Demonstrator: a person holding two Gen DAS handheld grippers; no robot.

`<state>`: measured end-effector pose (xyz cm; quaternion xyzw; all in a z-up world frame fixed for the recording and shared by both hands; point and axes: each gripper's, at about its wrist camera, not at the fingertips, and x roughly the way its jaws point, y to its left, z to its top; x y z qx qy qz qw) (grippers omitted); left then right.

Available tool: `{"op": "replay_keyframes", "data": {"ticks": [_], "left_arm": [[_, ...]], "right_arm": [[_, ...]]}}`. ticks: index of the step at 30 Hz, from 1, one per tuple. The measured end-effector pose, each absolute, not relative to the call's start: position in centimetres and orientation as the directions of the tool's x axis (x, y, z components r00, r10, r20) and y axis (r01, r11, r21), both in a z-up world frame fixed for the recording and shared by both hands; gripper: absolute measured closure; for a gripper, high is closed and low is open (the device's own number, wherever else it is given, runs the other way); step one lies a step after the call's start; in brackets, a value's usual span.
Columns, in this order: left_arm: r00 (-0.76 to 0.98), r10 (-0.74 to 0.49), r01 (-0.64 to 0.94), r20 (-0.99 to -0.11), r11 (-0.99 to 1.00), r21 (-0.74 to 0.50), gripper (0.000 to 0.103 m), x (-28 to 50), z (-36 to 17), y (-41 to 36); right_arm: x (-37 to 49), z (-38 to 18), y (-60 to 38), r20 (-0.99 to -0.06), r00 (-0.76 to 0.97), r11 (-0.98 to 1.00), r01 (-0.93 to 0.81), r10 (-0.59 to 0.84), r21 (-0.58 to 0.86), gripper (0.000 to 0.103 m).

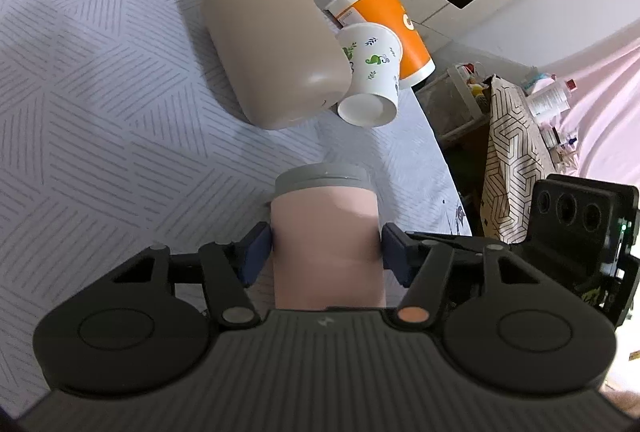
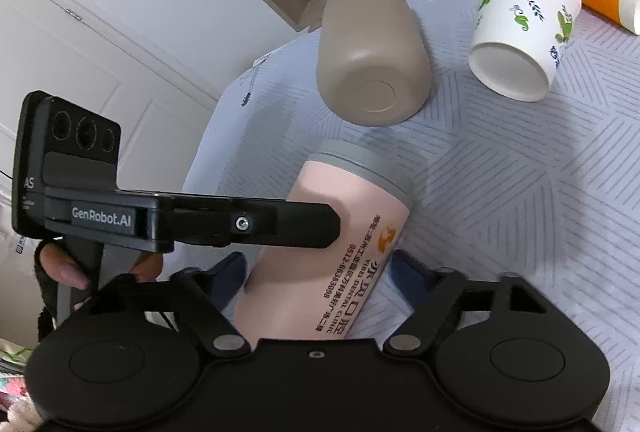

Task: Flip cup upright
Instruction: 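Rotate the left tool to stand the pink cup upright on the table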

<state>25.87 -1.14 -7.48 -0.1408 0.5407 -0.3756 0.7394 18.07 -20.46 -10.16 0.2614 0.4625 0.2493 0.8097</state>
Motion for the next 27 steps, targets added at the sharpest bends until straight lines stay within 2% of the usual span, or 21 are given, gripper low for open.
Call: {"op": "replay_keyframes", "data": {"ticks": [9,17,27], "left_arm": [[0.201,-0.686,0.476,-0.699,0.692,-0.543,0.044,22.4,-5.9,-0.9],[0.291,-0.711,0.548,-0.64,0.672,-0.497,0.044,19.2,-3.9,0.8],[0.46,-0.688,0.635,-0.561,0.697,-0.334,0.044,15.7,-0.9,1.6]], "right_arm": [[16.7,-9.5,-19.7,-0.594,0.465,0.742,-0.26,0.657,0.617,0.025],[13.8,-7.3,-17.7,-0.575,0.549,0.795,-0.43,0.606,0.428,0.027],[11.1,-4.5,-17.2,-0.51,0.667,0.815,-0.565,0.542,0.127,0.027]]}}
